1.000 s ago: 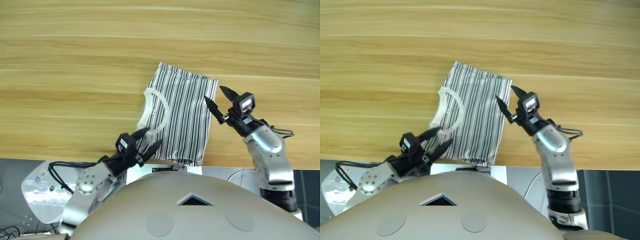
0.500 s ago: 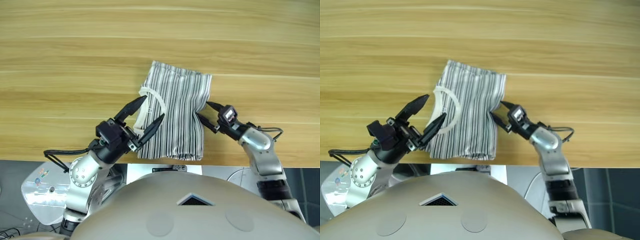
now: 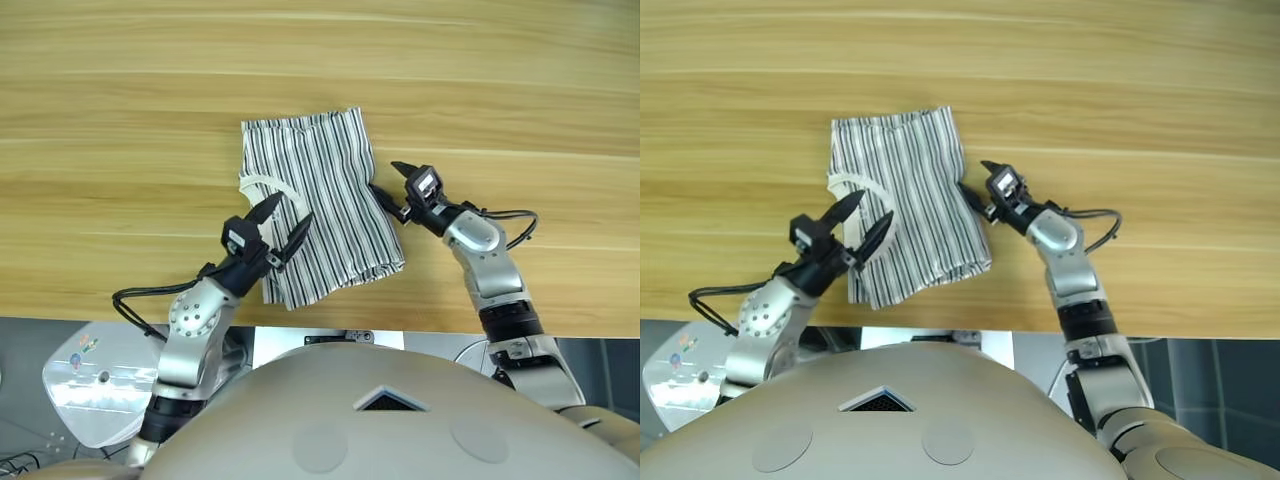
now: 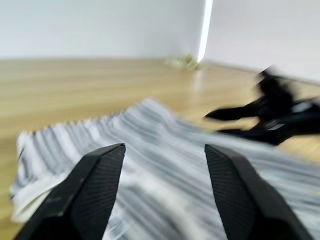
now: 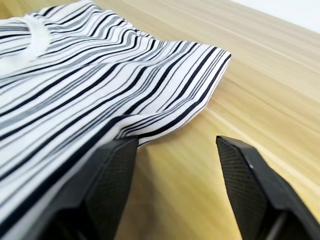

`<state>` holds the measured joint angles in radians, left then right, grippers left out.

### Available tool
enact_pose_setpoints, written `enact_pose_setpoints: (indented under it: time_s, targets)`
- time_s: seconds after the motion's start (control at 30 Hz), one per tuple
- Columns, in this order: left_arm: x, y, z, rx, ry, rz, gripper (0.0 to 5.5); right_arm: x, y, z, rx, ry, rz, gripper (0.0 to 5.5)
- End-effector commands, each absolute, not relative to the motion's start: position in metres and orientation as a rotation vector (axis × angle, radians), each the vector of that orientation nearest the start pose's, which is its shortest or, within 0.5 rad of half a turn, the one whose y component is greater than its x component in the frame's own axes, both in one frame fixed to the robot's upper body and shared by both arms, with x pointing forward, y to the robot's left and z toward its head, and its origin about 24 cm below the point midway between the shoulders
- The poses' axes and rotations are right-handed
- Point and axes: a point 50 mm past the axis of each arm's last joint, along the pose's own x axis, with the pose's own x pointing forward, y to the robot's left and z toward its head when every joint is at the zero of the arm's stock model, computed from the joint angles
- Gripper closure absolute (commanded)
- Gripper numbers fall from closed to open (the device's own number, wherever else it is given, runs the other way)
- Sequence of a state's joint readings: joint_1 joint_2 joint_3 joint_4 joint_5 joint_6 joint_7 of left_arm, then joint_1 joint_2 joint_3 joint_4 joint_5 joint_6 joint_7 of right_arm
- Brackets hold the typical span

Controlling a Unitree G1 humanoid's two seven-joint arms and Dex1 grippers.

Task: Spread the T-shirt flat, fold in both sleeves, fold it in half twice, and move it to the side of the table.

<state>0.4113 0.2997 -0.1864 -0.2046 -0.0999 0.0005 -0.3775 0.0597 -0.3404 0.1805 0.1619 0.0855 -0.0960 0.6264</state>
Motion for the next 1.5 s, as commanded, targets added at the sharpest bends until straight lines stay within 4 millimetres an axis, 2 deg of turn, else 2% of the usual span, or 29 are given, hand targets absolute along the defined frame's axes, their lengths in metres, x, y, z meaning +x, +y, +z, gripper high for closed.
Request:
enact_pose_setpoints:
  time_s: [0.03,0.17,0.23,0.3,0.47,0.63,0.7,0.77,0.9,1.0,1.07,1.13,1.2,1.27,1.33,1.37,1.5]
  targets:
    - [0.191,0.167,-0.018,0.273,0.4,-0.432,2.54,0.208,-0.173,0.027,-0.005,0.077,0.829,2.61]
    - [0.242,0.179,-0.015,0.437,0.425,-0.423,2.54,0.203,-0.176,0.056,0.225,-0.069,0.896,2.61]
    - [0.258,0.182,-0.013,0.484,0.437,-0.421,2.54,0.201,-0.17,0.057,0.234,-0.072,0.92,2.61]
    - [0.263,0.179,-0.012,0.485,0.434,-0.442,2.54,0.198,-0.167,0.056,0.223,-0.064,0.927,2.61]
    - [0.253,0.161,-0.012,0.418,0.422,-0.531,2.54,0.195,-0.166,0.043,0.136,-0.001,0.897,2.61]
    - [0.214,0.141,-0.018,0.34,0.444,-0.637,2.54,0.201,-0.168,0.042,-0.034,-0.015,0.839,2.61]
    - [0.211,0.139,-0.018,0.348,0.434,-0.639,2.54,0.206,-0.167,0.04,-0.113,-0.019,0.803,2.61]
    - [0.217,0.146,-0.014,0.353,0.403,-0.6,2.54,0.212,-0.168,0.039,-0.204,-0.028,0.762,2.61]
    - [0.245,0.181,0.03,0.5,0.12,-0.42,2.54,0.226,-0.186,0.037,-0.513,-0.115,0.617,2.61]
    - [0.25,0.199,0.075,0.659,-0.165,-0.319,2.54,0.234,-0.209,0.044,-0.828,-0.191,0.529,2.61]
    - [0.244,0.221,0.095,0.842,-0.272,-0.27,2.54,0.239,-0.231,0.049,-1.078,-0.21,0.488,2.61]
    - [0.231,0.241,0.1,1.077,-0.27,-0.286,2.54,0.236,-0.25,0.045,-1.295,-0.199,0.51,2.61]
    - [0.208,0.253,0.09,1.314,-0.201,-0.419,2.54,0.225,-0.258,0.035,-1.414,-0.193,0.606,2.61]
    - [0.175,0.254,0.07,1.474,-0.094,-0.695,2.54,0.206,-0.254,0.022,-1.435,-0.217,0.741,2.61]
    - [0.138,0.245,0.051,1.506,0.0,-1.012,2.54,0.19,-0.248,0.014,-1.405,-0.235,0.854,2.61]
    - [0.126,0.238,0.048,1.481,0.005,-1.103,2.54,0.183,-0.245,0.012,-1.385,-0.243,0.907,2.61]
    - [0.1,0.211,0.043,1.338,-0.021,-1.343,2.54,0.166,-0.232,0.011,-1.29,-0.298,1.028,2.61]
